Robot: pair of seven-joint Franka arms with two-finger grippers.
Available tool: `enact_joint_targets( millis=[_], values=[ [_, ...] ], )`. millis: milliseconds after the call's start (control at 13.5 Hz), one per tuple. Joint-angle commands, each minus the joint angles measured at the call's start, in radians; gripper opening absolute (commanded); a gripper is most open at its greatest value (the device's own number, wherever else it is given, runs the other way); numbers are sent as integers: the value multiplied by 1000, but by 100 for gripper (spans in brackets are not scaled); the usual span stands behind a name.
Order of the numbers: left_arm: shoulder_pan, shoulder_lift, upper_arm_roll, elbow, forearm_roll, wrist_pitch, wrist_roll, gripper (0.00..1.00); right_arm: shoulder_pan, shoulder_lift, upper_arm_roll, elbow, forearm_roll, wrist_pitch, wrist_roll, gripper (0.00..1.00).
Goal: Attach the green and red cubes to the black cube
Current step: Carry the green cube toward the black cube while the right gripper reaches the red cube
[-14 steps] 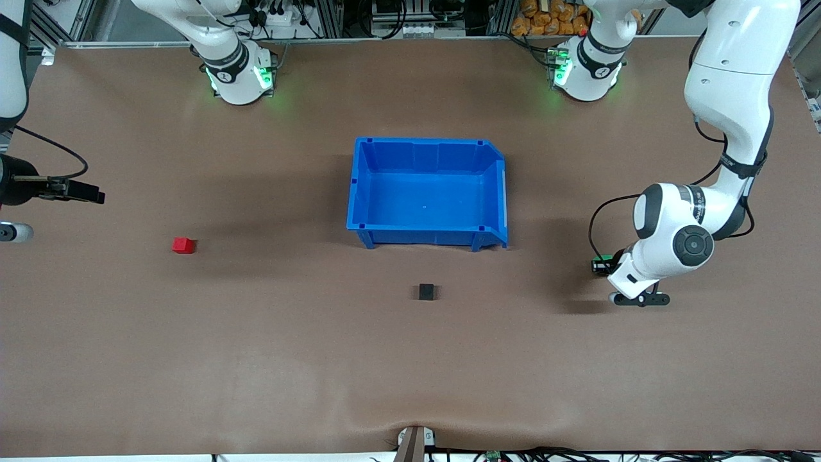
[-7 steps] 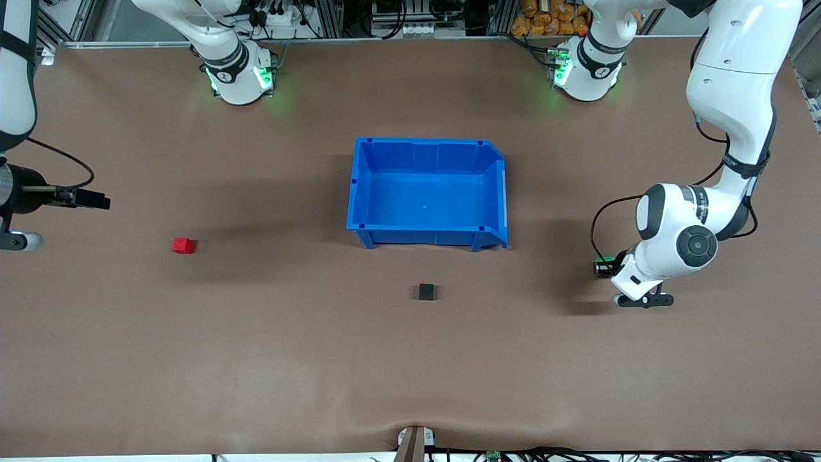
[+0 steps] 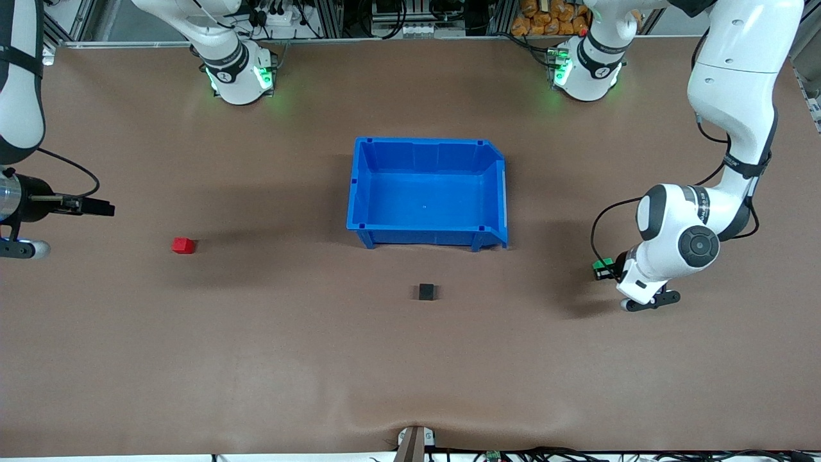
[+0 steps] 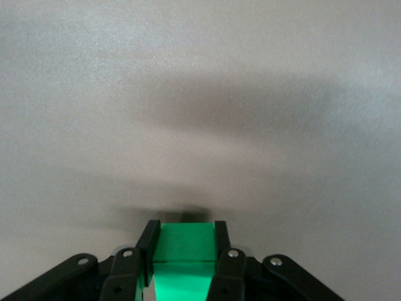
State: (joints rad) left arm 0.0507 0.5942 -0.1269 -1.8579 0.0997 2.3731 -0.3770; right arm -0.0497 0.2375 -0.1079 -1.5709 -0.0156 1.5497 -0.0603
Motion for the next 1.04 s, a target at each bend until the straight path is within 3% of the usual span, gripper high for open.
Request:
enact_joint_targets(
  millis=[0, 296, 667, 963],
  values=[
    [-9, -10, -6, 19, 0, 2, -132, 0, -6, -1, 8, -29, -1, 36, 0, 100],
    [-31, 4, -69, 89, -2, -5, -483, 0, -6, -1, 10, -81, 0, 107, 0, 100],
    [-90, 19, -74, 143, -3, -6, -782, 0, -2, 11, 11, -112, -1, 138, 31, 100],
    [-103, 36, -76, 167, -36, -6, -901, 0, 10, 17, 13, -176, 0, 213, 43, 100]
  ],
)
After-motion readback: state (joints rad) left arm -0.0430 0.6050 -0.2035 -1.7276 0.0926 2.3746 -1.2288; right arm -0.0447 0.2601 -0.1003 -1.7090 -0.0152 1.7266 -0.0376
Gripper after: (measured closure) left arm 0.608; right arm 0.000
